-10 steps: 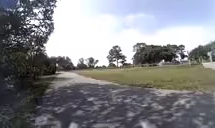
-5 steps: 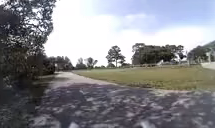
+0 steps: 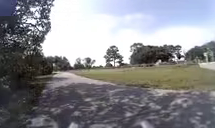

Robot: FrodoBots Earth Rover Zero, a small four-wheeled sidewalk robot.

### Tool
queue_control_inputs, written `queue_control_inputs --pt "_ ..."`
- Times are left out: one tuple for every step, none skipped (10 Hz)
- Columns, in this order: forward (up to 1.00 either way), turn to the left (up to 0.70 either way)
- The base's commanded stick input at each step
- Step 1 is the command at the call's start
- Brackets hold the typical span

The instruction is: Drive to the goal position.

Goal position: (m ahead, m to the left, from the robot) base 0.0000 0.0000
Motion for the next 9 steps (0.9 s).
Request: queue_control_inputs --pt "0.00 0.00" --pt "0.00 0.00" --pt "0.00 -0.66" --pt "0.00 -0.70" --pt "0.00 -0.70" --pt "0.00 -0.70" --pt "0.00 -0.70" --pt "0.00 -0.70" --pt "0.00 -0.70"
